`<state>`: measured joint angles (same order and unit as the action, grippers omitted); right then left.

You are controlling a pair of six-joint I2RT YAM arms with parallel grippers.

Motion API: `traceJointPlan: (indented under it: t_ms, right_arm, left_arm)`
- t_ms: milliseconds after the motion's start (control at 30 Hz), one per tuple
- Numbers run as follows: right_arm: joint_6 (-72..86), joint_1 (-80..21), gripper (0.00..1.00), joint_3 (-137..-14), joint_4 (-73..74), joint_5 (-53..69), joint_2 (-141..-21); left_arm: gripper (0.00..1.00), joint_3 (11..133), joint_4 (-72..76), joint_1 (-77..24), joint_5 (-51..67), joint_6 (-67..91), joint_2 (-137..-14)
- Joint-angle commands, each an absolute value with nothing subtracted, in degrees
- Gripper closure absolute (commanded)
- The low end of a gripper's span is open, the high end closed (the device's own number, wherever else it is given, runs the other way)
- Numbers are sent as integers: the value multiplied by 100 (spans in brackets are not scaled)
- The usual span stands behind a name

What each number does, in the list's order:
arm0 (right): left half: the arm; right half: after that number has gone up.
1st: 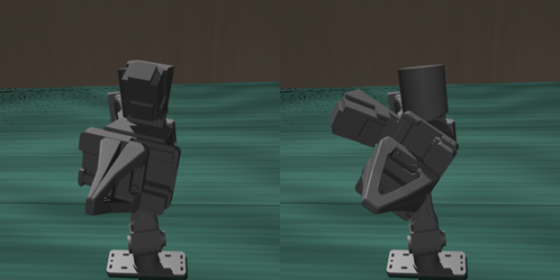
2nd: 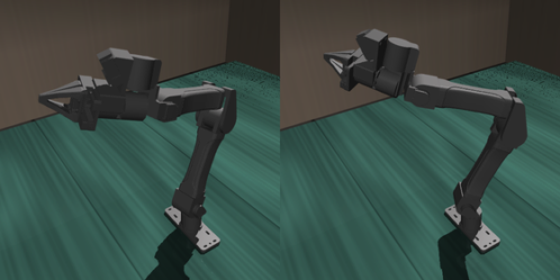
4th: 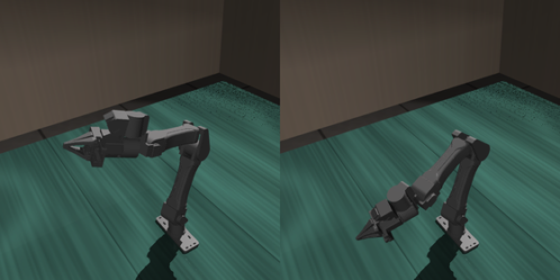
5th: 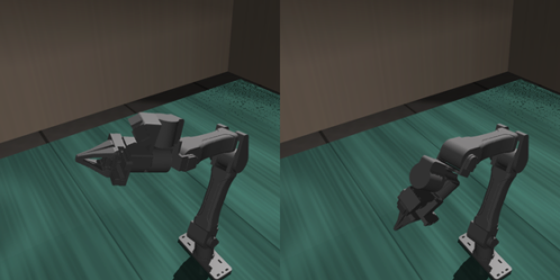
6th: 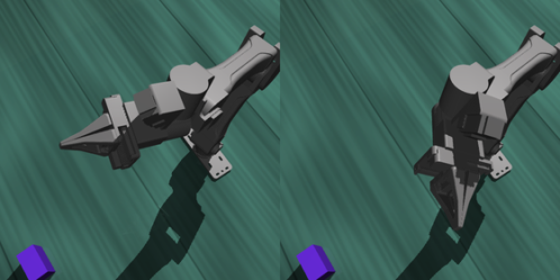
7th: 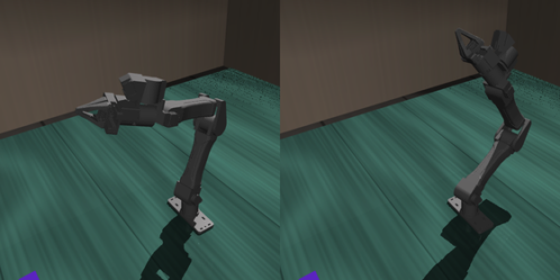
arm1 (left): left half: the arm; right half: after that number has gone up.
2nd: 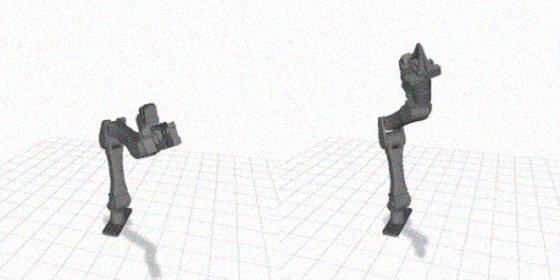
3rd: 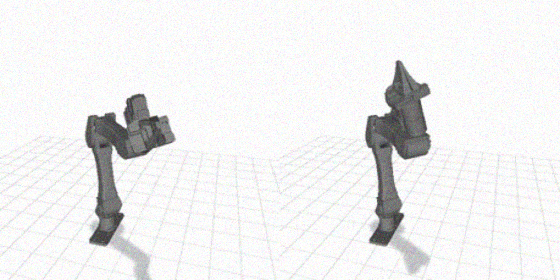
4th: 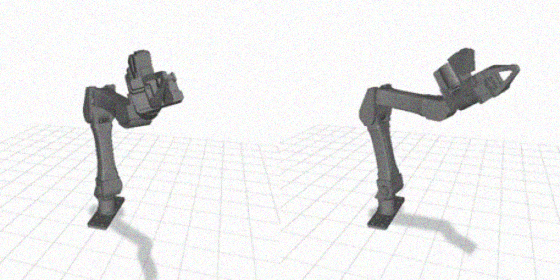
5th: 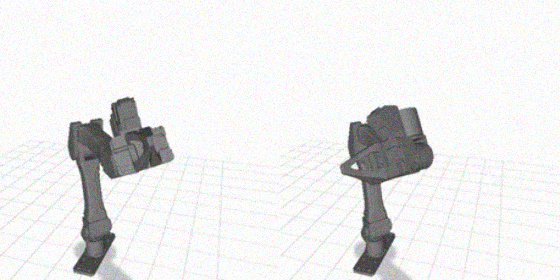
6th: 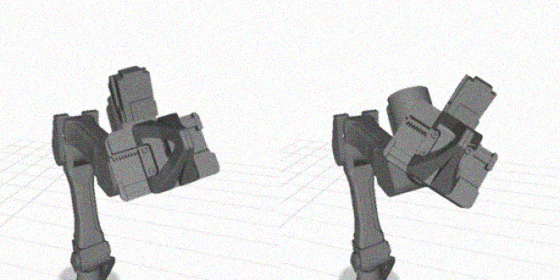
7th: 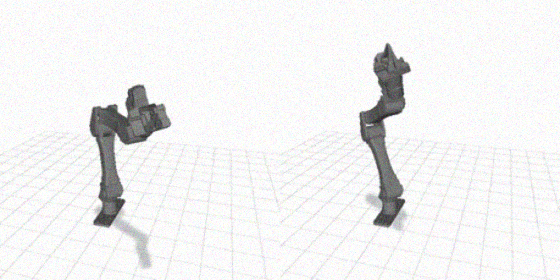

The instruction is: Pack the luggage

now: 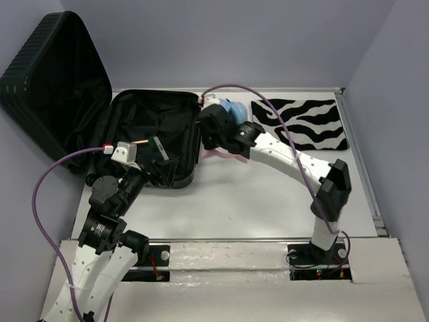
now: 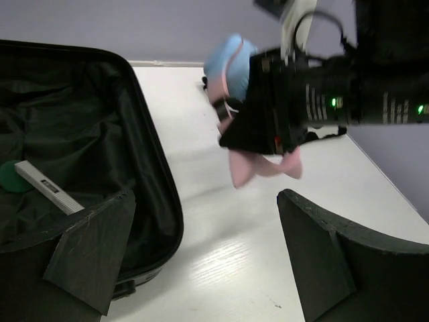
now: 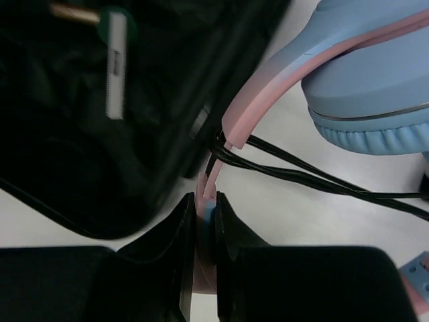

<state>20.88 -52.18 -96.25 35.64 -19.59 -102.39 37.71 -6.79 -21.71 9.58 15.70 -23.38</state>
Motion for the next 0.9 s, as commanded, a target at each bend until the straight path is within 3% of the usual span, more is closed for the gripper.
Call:
traceJointPlan:
  t_ms: [0,133,167,200,267,300,467,567,633,733,867]
  right_arm:
    - [1249,-5440,93,-11927,2980,-1137,-11484]
    - [1388,-5440,91,-14125,2988,-28,-12987]
    - [1476,-5440,63,-14420,2988,339,-13225]
    - [1511,-5440,42,-14623,3049,421,-13410]
    - [1451,-5440,11,-14417,3085,274,-13422]
    - [1398,-5440,0,-14127,3068,-6,-13264]
    - [1397,-4748,4,-11598,2463,-474,-11336]
    - [1563,-3994,14,-9638,2014,-703,-10435]
    - [1643,-3579,28,-8463,1873,-852,-9837]
    - [1705,-2946,28,-7536,1924,-1571,-9615]
    - [1609,-2576,23,-7356,2039,-1942,-9992]
  left_arm:
    - [1,4113,-703,-2092,247,1582,-2180]
    - [1,4227,-922,-2092,-526,1748,-2153]
    - [1,4254,-1036,-2083,-893,1801,-2136]
    - [1,4263,-1081,-2092,-1010,1845,-2118]
    - [1,4271,-1081,-2092,-1029,1881,-2118]
    - [1,4254,-1064,-2092,-985,1881,-2118]
    - [1,4219,-993,-2127,-782,1846,-2118]
    - [1,4201,-967,-2162,-704,1837,-2127]
    - [1,4192,-932,-2162,-625,1819,-2144]
    - [1,4149,-870,-2162,-466,1828,-2188]
    - [1,4087,-739,-2162,-151,1872,-2355]
